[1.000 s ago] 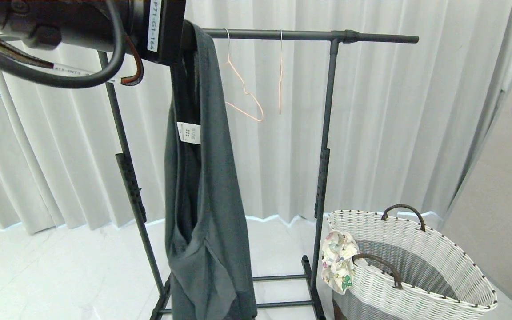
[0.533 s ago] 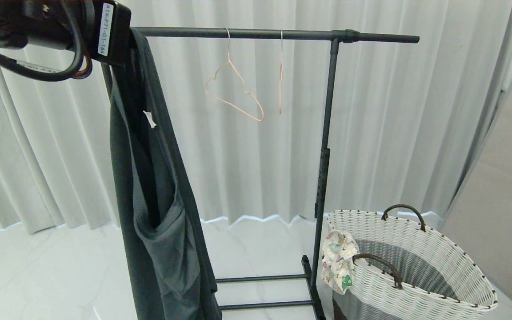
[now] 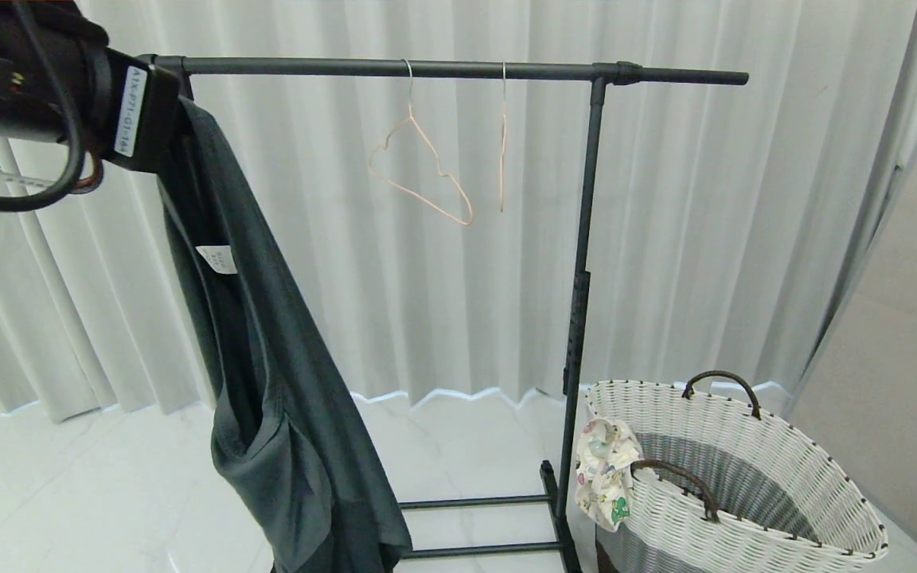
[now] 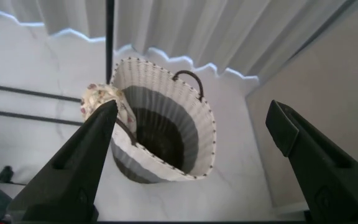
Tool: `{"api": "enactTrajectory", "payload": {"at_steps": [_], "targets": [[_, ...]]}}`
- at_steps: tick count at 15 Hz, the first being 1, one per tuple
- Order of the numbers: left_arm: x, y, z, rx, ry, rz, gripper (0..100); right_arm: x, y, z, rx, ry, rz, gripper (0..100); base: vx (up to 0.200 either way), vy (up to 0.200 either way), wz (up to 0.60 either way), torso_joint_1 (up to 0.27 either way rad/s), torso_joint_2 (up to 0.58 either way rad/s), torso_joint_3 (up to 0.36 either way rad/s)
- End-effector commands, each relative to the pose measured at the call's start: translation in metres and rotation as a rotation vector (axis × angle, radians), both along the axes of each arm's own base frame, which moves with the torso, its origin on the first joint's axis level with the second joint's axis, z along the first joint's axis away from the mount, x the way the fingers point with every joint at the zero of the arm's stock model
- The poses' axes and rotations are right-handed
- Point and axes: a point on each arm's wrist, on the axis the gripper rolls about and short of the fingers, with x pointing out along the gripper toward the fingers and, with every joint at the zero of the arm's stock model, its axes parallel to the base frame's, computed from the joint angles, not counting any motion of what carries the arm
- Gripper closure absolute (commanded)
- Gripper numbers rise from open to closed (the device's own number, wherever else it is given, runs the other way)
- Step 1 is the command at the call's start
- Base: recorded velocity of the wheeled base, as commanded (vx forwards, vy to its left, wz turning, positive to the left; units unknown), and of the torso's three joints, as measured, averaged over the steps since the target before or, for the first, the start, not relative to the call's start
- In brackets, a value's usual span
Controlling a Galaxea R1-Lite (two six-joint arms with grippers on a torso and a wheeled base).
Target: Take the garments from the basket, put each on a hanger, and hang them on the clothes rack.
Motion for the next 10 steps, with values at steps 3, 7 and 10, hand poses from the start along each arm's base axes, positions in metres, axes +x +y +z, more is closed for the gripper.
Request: {"api": "enactTrajectory", "payload": {"at_steps": [3,7,10], "targets": [[-0.012,0.007,0.002,-0.004,-0.011,0.008,100,0.001,0.0,0.0,0.011,0.003,0.011,0,0.0,0.0,0.0,0.193,-0.12,-0.23],[-0.017,0.009,0.004,-0.011,-0.024,0.009,100,0.0,0.0,0.0,0.012,0.002,0.012,0,0.0,0.0,0.0,0.204,-0.61,-0.22],[-0.021,0.01,0.006,-0.015,-0.033,0.009,100,0.0,0.0,0.0,0.012,0.0,0.011,0,0.0,0.0,0.0,0.121,-0.48,-0.229]]}}
